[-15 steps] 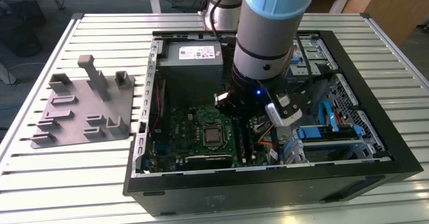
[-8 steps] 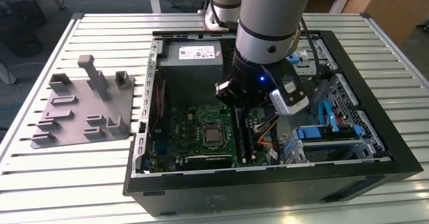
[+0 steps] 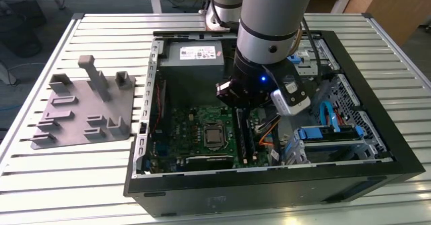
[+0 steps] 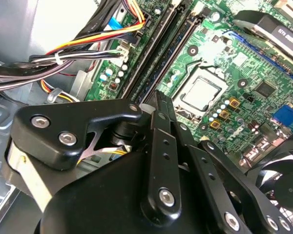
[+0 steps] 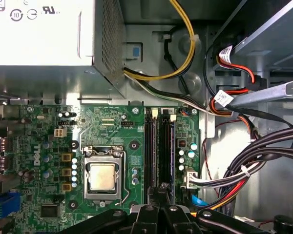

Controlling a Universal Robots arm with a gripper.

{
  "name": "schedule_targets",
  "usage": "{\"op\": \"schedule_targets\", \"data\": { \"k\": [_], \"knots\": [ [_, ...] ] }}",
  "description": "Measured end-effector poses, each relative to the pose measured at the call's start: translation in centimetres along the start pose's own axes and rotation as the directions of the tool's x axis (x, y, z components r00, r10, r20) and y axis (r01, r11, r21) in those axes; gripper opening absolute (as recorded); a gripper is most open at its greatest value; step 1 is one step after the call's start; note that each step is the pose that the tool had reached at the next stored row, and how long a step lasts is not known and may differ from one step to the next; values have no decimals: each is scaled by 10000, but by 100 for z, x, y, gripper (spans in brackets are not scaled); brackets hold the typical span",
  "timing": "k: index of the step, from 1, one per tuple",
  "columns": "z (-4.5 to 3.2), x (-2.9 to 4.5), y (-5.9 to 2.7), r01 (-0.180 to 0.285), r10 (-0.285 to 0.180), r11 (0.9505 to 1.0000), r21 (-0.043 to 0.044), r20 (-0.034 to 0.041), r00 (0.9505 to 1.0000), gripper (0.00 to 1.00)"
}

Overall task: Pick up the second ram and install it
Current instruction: 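Insert the second ram into the second slot, then press down the second ram until it locks into place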

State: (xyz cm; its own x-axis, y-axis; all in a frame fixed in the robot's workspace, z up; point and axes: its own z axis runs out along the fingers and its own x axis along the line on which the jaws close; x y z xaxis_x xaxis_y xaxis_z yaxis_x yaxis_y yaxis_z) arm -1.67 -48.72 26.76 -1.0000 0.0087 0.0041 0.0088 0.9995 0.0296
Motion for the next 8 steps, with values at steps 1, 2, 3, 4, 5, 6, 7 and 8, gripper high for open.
{"op": "schedule_targets", "data": {
  "k": [1, 2, 3, 4, 5, 6, 7, 8],
  "knots": [
    [0, 0, 0, 0, 0, 10000, 0, 0, 10000, 10],
    [-1, 0, 0, 0, 0, 10000, 0, 0, 10000, 10],
    [-1, 0, 0, 0, 0, 10000, 0, 0, 10000, 10],
    [-1, 0, 0, 0, 0, 10000, 0, 0, 10000, 10],
    [-2, 0, 0, 0, 0, 10000, 0, 0, 10000, 10],
    [-2, 0, 0, 0, 0, 10000, 0, 0, 10000, 10],
    [-2, 0, 0, 0, 0, 10000, 0, 0, 10000, 10],
    [-2, 0, 0, 0, 0, 10000, 1, 0, 10000, 10]
  ]
}}
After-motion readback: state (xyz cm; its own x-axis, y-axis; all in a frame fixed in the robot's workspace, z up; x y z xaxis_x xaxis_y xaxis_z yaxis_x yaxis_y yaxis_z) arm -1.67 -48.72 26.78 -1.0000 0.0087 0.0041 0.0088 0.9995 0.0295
